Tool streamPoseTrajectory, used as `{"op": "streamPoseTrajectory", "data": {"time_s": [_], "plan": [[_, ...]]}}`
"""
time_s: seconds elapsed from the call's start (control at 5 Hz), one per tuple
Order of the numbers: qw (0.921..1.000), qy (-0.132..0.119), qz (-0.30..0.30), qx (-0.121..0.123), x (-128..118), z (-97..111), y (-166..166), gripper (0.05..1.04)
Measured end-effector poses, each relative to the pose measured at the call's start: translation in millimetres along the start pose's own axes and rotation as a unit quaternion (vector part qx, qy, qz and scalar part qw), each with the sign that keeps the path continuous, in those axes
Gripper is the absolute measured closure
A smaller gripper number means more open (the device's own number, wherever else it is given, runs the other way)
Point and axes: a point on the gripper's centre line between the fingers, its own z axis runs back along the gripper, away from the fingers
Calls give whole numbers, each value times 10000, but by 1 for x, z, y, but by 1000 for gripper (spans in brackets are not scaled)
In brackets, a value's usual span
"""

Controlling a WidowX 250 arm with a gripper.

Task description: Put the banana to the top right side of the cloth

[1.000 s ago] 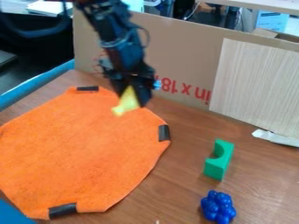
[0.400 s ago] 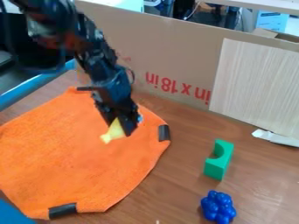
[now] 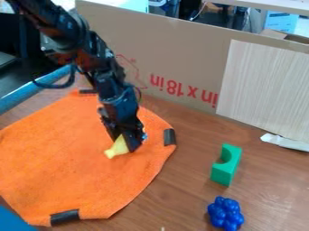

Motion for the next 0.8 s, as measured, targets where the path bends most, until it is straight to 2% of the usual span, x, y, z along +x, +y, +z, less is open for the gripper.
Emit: {"op": "streamPoseTrajectory", "data": {"time_s": [0.2,0.4,0.6,0.8], "plan": [[9998,37,-179,-3,-1,0,0,214],[9987,-201,-460,21,6,13,-2,76],[9936,-443,-1024,-163,13,47,-9,81],[9887,-259,-1462,-209,14,91,-1,84]]}}
